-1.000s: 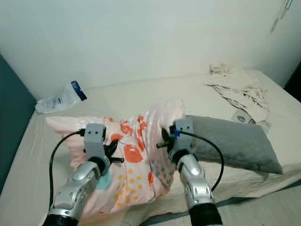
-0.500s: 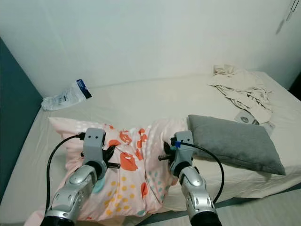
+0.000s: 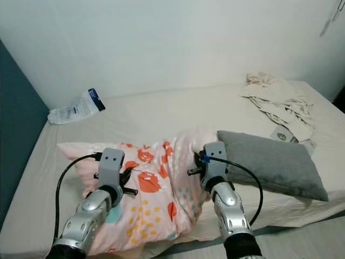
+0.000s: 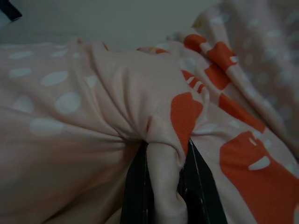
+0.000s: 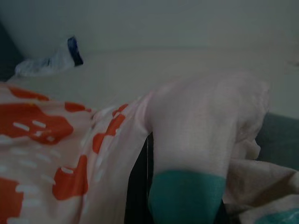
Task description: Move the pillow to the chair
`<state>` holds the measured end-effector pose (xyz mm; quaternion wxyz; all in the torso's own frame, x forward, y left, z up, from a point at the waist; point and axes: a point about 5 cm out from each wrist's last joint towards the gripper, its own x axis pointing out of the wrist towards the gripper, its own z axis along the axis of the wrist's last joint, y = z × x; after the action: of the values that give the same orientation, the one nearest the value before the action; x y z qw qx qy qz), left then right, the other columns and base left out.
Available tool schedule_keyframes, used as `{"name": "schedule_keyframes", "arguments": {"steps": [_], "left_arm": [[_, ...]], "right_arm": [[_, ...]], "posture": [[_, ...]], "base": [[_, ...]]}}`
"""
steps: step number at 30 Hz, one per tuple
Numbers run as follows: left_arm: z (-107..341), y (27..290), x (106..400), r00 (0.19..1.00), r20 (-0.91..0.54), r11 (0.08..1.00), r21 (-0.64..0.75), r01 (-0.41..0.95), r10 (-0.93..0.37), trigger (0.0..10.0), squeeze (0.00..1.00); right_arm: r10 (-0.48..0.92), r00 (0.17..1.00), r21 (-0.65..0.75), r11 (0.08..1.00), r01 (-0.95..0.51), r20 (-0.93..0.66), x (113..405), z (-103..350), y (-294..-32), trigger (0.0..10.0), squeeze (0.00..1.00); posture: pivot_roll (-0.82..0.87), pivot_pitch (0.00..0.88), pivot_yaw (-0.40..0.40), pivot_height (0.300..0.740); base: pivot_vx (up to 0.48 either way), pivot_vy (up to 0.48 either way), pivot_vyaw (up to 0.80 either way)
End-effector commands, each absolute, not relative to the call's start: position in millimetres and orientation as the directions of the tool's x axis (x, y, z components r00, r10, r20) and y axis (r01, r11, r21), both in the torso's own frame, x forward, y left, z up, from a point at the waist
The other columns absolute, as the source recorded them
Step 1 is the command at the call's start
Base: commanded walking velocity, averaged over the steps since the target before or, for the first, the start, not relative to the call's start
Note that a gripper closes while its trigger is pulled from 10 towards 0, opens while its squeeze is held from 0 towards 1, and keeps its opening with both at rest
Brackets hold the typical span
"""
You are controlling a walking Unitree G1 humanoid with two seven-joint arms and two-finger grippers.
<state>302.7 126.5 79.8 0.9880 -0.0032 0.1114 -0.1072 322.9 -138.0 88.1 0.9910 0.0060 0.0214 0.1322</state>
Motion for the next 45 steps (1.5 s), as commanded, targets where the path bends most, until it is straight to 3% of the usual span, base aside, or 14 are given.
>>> {"name": "schedule_keyframes", "arguments": {"steps": [1,7,20,23,25,28,45], "left_arm": [[111.0,116.7,312.5,0.970,-0.062,0.972,-0.032,0.232,-0.233,10.0,0.00],[114.5,122.8,313.9,0.985,-0.034,0.985,-0.039,0.166,-0.167,10.0,0.00],[115.0,119.4,312.2,0.984,-0.069,0.986,-0.036,0.162,-0.164,10.0,0.00],[110.9,116.7,309.1,0.977,-0.095,0.976,-0.117,0.181,-0.193,10.0,0.00],[108.5,116.6,306.7,0.977,-0.112,0.957,-0.249,0.151,-0.183,10.0,0.00],[108.0,118.5,304.7,0.978,-0.114,0.954,-0.264,0.140,-0.175,10.0,0.00],[115.8,125.1,307.8,0.986,-0.072,0.978,-0.160,0.135,-0.148,10.0,0.00]], "right_arm": [[0.275,0.960,0.028,0.961,-0.276,0.044,332.2,108.7,-131.3,10.0,0.00],[0.323,0.941,0.048,0.943,-0.329,0.103,336.1,125.1,-121.1,10.0,0.00],[0.340,0.935,0.006,0.940,-0.342,0.102,335.3,121.5,-116.0,10.0,0.00],[0.337,0.936,0.006,0.941,-0.339,0.101,335.2,121.2,-116.6,10.0,0.00],[0.329,0.940,0.001,0.944,-0.331,0.089,335.0,118.5,-116.9,10.0,0.00],[0.334,0.939,0.002,0.942,-0.335,0.081,334.4,116.4,-114.4,10.0,0.00],[0.340,0.937,0.004,0.940,-0.341,0.075,330.4,112.7,-114.3,10.0,0.00]], "posture": [[0.05,0.093,0.008,0.740],[0.04,0.100,0.016,0.740],[0.05,0.082,0.012,0.740],[0.05,0.081,0.010,0.740],[0.05,0.084,0.009,0.740],[0.05,0.089,0.007,0.740],[0.04,0.071,0.023,0.740]], "base": [[0.000,0.000,0.00],[0.000,0.000,0.00],[0.000,0.000,0.00],[0.000,0.000,0.00],[0.000,0.000,0.00],[0.000,0.000,0.00],[0.000,0.000,-0.69]]}}
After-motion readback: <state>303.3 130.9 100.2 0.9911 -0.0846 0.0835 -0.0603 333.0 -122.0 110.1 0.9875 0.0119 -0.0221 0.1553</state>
